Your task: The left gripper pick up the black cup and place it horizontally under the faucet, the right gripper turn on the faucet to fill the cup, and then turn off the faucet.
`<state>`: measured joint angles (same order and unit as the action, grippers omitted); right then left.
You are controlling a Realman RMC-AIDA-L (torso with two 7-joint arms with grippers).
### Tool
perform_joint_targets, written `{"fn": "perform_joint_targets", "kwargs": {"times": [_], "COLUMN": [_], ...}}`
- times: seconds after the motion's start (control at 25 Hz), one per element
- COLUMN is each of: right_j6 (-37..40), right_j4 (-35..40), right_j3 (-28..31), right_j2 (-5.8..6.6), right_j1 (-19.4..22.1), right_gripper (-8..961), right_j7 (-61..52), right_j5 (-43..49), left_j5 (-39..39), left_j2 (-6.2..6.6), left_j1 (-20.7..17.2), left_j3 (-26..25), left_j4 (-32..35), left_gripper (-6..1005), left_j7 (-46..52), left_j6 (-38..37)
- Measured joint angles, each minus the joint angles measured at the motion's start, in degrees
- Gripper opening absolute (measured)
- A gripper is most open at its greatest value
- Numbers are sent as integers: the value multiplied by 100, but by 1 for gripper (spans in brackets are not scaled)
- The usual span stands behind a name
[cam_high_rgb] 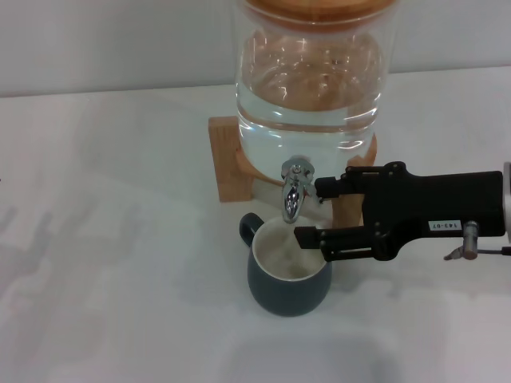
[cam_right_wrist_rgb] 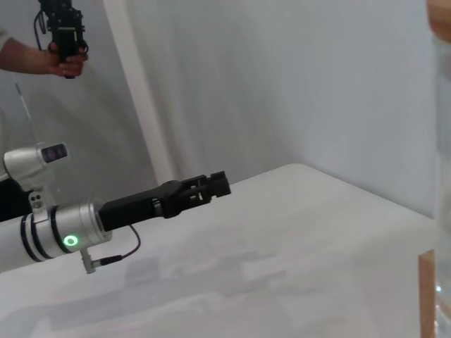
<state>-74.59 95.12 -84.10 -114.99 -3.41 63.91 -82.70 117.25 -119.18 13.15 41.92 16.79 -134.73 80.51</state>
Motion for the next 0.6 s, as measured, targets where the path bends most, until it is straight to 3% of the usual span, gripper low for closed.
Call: {"fn": "perform_joint_targets", "kwargs": {"times": [0.6], "right_j6": [8], "right_j4": [33], "right_j3": [20], "right_j2": [2], "right_j1": [44], "right_gripper": [766], "right_j7": [24], "right_j5": [13], "left_j5": [0], "left_j2": [0], "left_j1": [9], "left_j3": [0], "left_j4": [-5], "left_gripper": [591], "left_j7": [-9], "left_j6": [0]}}
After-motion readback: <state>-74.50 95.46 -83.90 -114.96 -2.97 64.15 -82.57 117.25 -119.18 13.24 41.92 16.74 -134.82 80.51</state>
